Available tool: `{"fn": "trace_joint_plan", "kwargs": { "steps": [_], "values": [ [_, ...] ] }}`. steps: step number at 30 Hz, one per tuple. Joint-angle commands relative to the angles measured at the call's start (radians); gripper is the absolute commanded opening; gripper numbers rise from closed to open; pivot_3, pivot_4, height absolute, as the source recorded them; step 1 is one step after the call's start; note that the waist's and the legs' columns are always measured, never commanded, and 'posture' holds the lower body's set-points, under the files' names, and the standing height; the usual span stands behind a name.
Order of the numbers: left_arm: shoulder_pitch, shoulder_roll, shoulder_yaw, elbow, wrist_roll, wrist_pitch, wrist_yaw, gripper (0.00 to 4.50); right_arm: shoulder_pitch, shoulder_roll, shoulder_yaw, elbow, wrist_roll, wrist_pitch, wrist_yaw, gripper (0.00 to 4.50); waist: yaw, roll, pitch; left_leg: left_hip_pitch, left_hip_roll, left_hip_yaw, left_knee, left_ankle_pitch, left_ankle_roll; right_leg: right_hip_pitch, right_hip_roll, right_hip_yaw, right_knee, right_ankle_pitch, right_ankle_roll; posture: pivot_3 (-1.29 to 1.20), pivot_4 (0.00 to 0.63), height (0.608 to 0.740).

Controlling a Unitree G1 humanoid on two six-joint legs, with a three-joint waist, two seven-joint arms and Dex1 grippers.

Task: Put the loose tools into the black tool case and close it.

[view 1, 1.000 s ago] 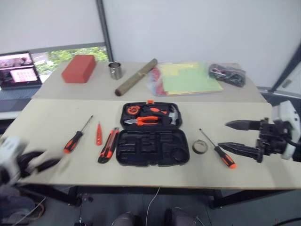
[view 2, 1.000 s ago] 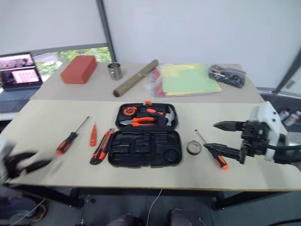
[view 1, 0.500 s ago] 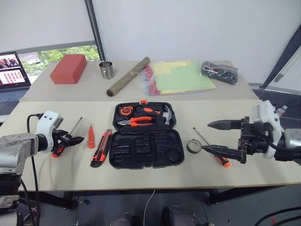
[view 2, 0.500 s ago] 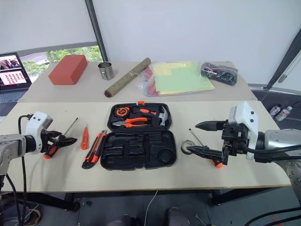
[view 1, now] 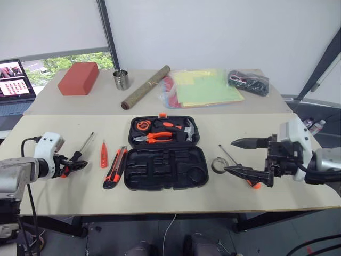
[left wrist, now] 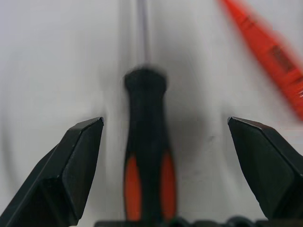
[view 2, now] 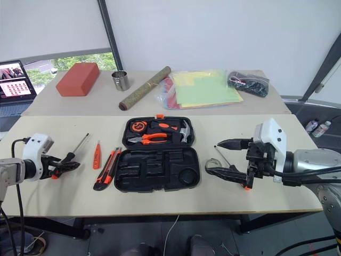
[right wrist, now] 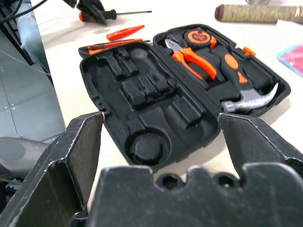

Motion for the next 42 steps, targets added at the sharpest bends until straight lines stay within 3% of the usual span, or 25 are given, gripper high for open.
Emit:
{"fn": "trace_joint_plan", "kwargs": {
  "steps": [1, 2, 4, 6, 11, 16, 22, 26, 31, 37, 42],
  "values": [
    [-0.028, 0.006, -0.061, 0.043, 0.024, -0.017, -0.044, 4.50, -0.029, 0.012, 0.010, -0.030, 0.000, -0.025, -0.009, 4.48, 0.002, 0.000, 0.000, 0.000, 0.000, 0.000, 0.000, 0.000, 0.000, 0.000, 0.000, 0.000, 0.000, 0.000, 0.000, 0.00, 0.150, 0.736],
    [-0.029, 0.006, -0.079, 0.053, 0.036, -0.029, -0.051, 3.98, -0.032, 0.014, 0.015, -0.033, -0.001, -0.026, -0.010, 4.50, 0.003, 0.001, 0.000, 0.000, -0.001, 0.000, 0.000, 0.000, 0.000, 0.000, 0.000, 0.000, 0.001, 0.000, 0.000, 0.00, 0.150, 0.736],
    [-0.036, 0.003, -0.098, 0.082, 0.064, -0.067, -0.049, 3.46, -0.038, 0.016, 0.019, -0.040, 0.003, -0.023, -0.013, 4.50, 0.007, 0.001, -0.001, 0.001, -0.001, 0.000, 0.000, 0.000, 0.000, 0.000, -0.001, 0.001, 0.001, 0.000, 0.000, 0.00, 0.150, 0.736],
    [-0.053, 0.001, -0.094, 0.112, 0.075, -0.100, -0.053, 2.60, -0.038, 0.014, 0.017, -0.044, 0.009, -0.016, -0.016, 4.50, 0.009, 0.001, -0.001, 0.001, -0.001, 0.000, 0.000, 0.000, 0.000, 0.000, -0.002, 0.001, 0.001, 0.000, 0.000, 0.00, 0.150, 0.736],
    [-0.162, 0.029, -0.057, 0.139, 0.028, -0.166, -0.152, 1.00, -0.004, -0.008, -0.003, -0.059, 0.001, -0.015, -0.003, 4.50, 0.011, 0.001, 0.000, 0.001, 0.000, 0.000, 0.001, 0.000, 0.000, 0.000, -0.002, 0.001, 0.002, 0.000, 0.000, 0.00, 0.150, 0.736],
    [-0.319, 0.060, -0.122, 0.059, -0.026, -0.345, -0.481, 0.95, 0.005, -0.019, -0.004, -0.088, -0.023, -0.039, -0.004, 4.50, 0.020, -0.005, 0.002, -0.009, 0.002, -0.002, 0.010, 0.000, 0.000, -0.003, 0.001, -0.009, 0.003, 0.000, 0.000, 0.00, 0.150, 0.736],
    [-0.470, -0.039, -0.320, 0.046, 0.019, -0.517, -0.766, 0.95, 0.036, -0.020, -0.010, -0.144, -0.007, -0.016, -0.030, 4.50, 0.018, -0.004, 0.002, -0.012, 0.000, -0.002, 0.013, 0.000, 0.001, -0.004, 0.001, -0.013, 0.008, 0.000, 0.000, 0.00, 0.150, 0.736],
    [-0.572, -0.175, -0.449, 0.162, 0.141, -0.662, -0.775, 0.95, 0.041, -0.006, -0.002, -0.164, -0.024, -0.020, -0.076, 4.50, 0.021, -0.005, 0.002, -0.012, 0.001, -0.003, 0.019, 0.000, 0.001, -0.003, 0.002, -0.013, 0.009, 0.000, 0.000, 0.00, 0.150, 0.736],
    [-0.657, -0.324, -0.526, 0.339, 0.239, -0.801, -0.754, 0.95, 0.056, 0.020, 0.011, -0.179, -0.045, -0.020, -0.140, 4.50, 0.018, -0.005, 0.002, -0.015, 0.002, -0.007, 0.023, 0.000, 0.002, -0.002, 0.002, -0.010, 0.009, 0.000, 0.000, 0.00, 0.150, 0.736],
    [-0.722, -0.430, -0.555, 0.518, 0.323, -0.878, -0.702, 0.95, 0.078, 0.044, 0.019, -0.187, -0.068, -0.030, -0.179, 4.50, 0.016, -0.006, 0.002, -0.016, 0.002, -0.009, 0.023, 0.000, 0.002, -0.002, 0.002, -0.012, 0.009, 0.000, 0.000, 0.00, 0.150, 0.736],
    [-0.760, -0.463, -0.564, 0.626, 0.377, -0.941, -0.705, 0.95, 0.092, 0.060, 0.002, -0.198, -0.064, -0.026, -0.204, 4.50, 0.018, -0.006, 0.002, -0.018, 0.002, -0.012, 0.027, -0.001, 0.004, -0.002, 0.002, -0.013, 0.009, 0.000, 0.000, 0.00, 0.150, 0.736]
  ]
}}
